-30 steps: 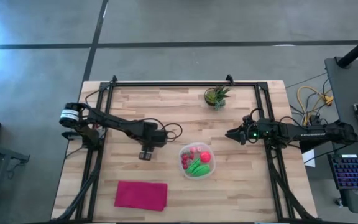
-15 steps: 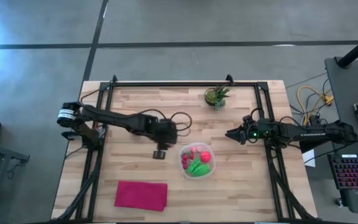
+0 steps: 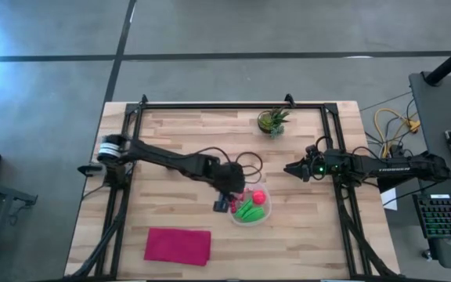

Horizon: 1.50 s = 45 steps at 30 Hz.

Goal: Pick and placing Produce into tupperware
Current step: Put the peach into the container, then put the kiwi into the container

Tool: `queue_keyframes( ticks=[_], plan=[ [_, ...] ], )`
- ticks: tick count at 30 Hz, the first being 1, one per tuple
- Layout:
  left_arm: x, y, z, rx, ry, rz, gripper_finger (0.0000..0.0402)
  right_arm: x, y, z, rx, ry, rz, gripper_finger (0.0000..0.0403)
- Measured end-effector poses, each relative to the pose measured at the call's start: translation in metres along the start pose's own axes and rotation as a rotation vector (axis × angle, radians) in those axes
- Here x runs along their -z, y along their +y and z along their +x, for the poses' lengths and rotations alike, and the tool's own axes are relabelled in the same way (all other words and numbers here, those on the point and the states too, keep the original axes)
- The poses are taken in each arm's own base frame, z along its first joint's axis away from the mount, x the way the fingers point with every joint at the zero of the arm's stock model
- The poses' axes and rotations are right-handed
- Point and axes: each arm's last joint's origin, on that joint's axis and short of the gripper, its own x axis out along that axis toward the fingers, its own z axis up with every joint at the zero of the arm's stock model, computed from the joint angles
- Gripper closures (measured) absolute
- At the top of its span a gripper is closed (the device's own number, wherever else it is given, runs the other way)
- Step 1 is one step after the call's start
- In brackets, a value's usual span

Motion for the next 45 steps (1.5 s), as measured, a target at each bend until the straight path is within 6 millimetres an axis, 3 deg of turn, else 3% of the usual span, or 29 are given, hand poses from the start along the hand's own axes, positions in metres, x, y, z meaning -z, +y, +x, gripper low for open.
queue_keyframes(
  ticks=[4,9,13,18,21,27,29,31,36,38,45],
  plan=[
    [-0.001,0.000,0.009,0.004,0.055,-0.083,0.0251,0.000,0.000,0.000,0.000,0.000,0.000,0.0161],
    [-0.001,0.000,0.006,0.002,0.073,-0.119,0.0202,0.000,0.000,0.000,0.000,0.000,-0.003,0.0161],
    [0.006,-0.001,-0.019,-0.057,0.175,-0.056,0.0168,0.000,0.000,0.000,0.001,0.000,-0.008,0.0161],
    [0.035,0.010,-0.057,-0.281,0.488,0.009,0.0160,0.000,0.000,0.000,0.001,0.001,-0.008,0.0161],
    [0.054,0.026,-0.071,-0.294,0.549,-0.153,0.0160,0.000,0.000,0.000,0.002,0.001,-0.009,0.0161],
    [0.096,0.059,-0.086,-0.459,0.604,-0.736,0.0160,0.000,0.000,0.000,0.002,0.002,-0.011,0.0161],
    [0.107,0.063,-0.094,-0.483,0.639,-0.786,0.0160,0.000,0.000,0.000,0.002,0.001,-0.011,0.0161],
    [0.113,0.061,-0.100,-0.435,0.650,-0.665,0.0160,0.000,0.000,0.000,0.002,0.002,-0.010,0.0161],
    [0.120,0.039,-0.117,-0.260,0.668,-0.140,0.0160,0.000,0.000,0.000,0.002,0.002,-0.008,0.0161],
    [0.127,0.036,-0.121,-0.230,0.670,-0.006,0.0160,0.000,0.000,0.000,0.002,0.002,-0.009,0.0161],
    [0.164,0.031,-0.120,-0.210,0.765,0.177,0.0160,0.000,0.000,0.000,0.002,0.002,-0.022,0.0161]
  ],
)
